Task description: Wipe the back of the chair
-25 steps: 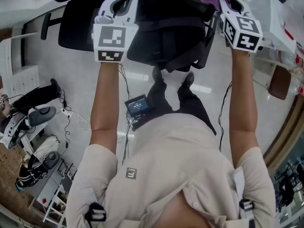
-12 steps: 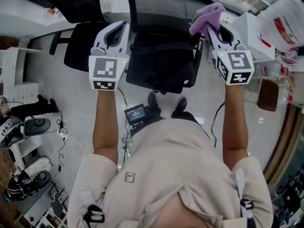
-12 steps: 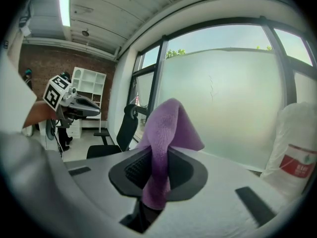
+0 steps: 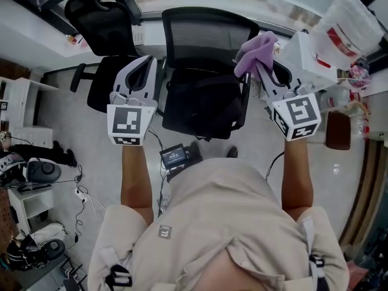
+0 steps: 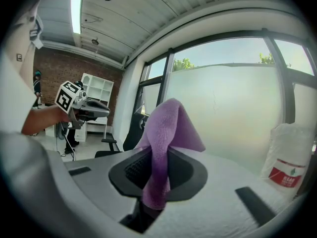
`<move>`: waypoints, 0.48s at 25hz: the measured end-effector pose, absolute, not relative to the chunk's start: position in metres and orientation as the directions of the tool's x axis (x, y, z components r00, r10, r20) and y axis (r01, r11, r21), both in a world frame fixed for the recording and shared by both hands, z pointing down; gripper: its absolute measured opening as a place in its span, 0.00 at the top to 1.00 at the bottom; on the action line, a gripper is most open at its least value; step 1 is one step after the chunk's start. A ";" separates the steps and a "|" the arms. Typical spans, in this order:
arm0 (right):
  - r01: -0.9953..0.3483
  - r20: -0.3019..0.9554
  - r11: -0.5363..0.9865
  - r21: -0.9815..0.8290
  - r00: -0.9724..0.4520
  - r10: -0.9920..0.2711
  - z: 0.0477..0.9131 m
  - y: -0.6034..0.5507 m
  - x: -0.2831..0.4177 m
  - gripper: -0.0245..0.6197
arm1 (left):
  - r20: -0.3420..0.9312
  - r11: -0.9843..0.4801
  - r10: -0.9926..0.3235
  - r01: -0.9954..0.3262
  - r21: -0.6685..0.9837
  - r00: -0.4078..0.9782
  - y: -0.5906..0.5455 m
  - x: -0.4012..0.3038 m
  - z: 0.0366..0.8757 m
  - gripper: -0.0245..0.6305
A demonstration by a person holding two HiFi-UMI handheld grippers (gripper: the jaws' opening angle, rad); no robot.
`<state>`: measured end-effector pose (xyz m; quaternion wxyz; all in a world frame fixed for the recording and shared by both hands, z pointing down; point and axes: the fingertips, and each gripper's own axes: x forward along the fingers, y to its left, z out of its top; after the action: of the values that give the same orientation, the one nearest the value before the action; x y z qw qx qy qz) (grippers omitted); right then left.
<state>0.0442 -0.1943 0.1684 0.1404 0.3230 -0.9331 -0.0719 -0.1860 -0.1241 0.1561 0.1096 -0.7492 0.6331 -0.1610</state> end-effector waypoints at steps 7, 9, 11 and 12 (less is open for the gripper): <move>-0.590 0.200 0.769 0.245 -0.745 -0.636 0.153 -0.159 0.059 0.89 | 0.095 -0.185 -0.982 -0.911 -0.370 0.161 -0.097 -0.178 0.147 0.95; -0.589 0.212 0.765 0.259 -0.738 -0.640 0.154 -0.151 0.062 0.90 | 0.090 -0.185 -0.982 -0.911 -0.368 0.164 -0.091 -0.175 0.145 0.95; -0.587 0.223 0.765 0.266 -0.734 -0.641 0.154 -0.146 0.065 0.90 | 0.088 -0.189 -0.982 -0.910 -0.369 0.168 -0.087 -0.173 0.144 0.95; -0.588 0.225 0.764 0.265 -0.733 -0.642 0.154 -0.144 0.067 0.90 | 0.088 -0.191 -0.981 -0.910 -0.368 0.171 -0.085 -0.171 0.143 0.95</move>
<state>0.0666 -0.1438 0.1538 0.1530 0.3318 -0.9267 -0.0881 -0.1713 -0.0852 0.1434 0.1161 -0.7562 0.6252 -0.1542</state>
